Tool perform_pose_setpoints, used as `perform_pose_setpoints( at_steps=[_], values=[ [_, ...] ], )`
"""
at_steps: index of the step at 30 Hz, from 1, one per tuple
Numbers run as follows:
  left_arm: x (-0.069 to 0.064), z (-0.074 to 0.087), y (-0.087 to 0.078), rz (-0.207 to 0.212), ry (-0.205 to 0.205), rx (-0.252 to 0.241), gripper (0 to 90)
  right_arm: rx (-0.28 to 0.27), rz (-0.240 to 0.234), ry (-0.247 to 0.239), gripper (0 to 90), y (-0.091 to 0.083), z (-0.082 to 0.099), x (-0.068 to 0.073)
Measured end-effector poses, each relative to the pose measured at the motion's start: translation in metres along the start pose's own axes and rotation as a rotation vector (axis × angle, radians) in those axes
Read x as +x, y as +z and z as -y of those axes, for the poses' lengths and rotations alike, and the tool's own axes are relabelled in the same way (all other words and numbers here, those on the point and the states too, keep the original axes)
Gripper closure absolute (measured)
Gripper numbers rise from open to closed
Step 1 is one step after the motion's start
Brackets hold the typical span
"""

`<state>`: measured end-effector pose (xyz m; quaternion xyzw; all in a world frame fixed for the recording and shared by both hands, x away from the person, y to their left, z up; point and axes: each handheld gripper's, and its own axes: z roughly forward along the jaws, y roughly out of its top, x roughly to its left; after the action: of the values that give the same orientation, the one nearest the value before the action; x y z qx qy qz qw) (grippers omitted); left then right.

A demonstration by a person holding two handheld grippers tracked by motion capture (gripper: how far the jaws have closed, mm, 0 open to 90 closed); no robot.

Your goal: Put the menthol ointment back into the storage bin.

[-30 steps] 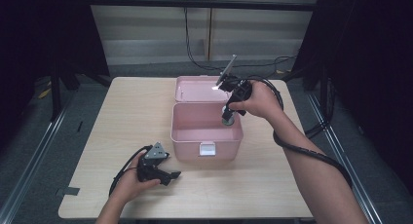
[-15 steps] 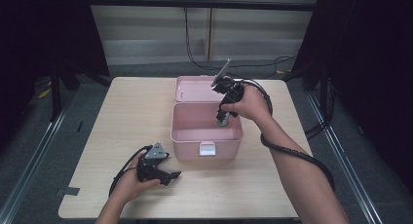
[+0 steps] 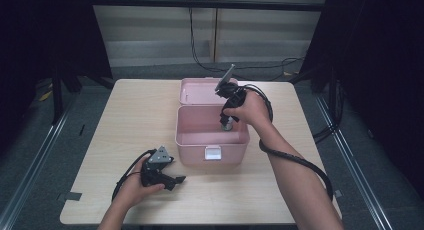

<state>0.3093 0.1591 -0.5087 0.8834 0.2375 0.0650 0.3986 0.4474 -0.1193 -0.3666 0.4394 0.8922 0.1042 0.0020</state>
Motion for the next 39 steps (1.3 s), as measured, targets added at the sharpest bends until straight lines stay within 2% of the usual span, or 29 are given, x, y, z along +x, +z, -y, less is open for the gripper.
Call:
perform_pose_setpoints(
  at_steps=[9, 22, 39],
  values=[
    [0.000, 0.000, 0.000, 0.000, 0.001, -0.002, 15.0, 0.006, 0.013, 0.035, 50.3, 0.011, -0.002, -0.003],
    [0.000, 0.000, 0.000, -0.003, 0.000, 0.001, 15.0, -0.013, 0.039, 0.107, 50.3, 0.022, -0.003, -0.009],
    [0.000, 0.000, 0.000, -0.004, -0.001, 0.002, 15.0, -0.006, 0.040, 0.146, 50.2, 0.035, -0.006, -0.009]
  ],
)
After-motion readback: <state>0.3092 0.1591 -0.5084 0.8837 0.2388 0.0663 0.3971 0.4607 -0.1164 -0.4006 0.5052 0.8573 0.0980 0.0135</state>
